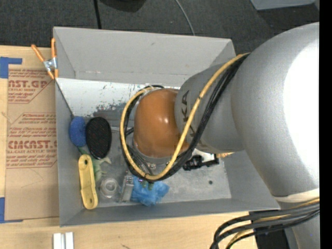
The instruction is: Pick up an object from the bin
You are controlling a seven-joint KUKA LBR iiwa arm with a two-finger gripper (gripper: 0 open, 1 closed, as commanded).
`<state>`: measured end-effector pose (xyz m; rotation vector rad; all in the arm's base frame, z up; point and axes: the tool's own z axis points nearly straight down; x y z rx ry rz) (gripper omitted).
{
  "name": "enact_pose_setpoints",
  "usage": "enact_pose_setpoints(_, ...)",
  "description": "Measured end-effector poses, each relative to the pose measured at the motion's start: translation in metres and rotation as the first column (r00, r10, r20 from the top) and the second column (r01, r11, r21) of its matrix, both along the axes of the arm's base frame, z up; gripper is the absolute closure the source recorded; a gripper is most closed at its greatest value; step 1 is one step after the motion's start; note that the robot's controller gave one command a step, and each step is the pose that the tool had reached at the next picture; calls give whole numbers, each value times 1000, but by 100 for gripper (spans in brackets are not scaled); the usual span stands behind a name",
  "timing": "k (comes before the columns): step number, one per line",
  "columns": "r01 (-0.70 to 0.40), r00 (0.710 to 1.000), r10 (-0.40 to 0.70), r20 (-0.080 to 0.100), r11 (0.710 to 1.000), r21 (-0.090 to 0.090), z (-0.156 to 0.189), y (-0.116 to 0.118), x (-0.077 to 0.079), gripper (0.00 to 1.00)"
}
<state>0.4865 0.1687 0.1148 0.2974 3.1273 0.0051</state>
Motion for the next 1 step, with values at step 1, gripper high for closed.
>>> enact_pose_setpoints(1, 177, 984, -177, 0, 984, 0, -12, -8, 1, 0)
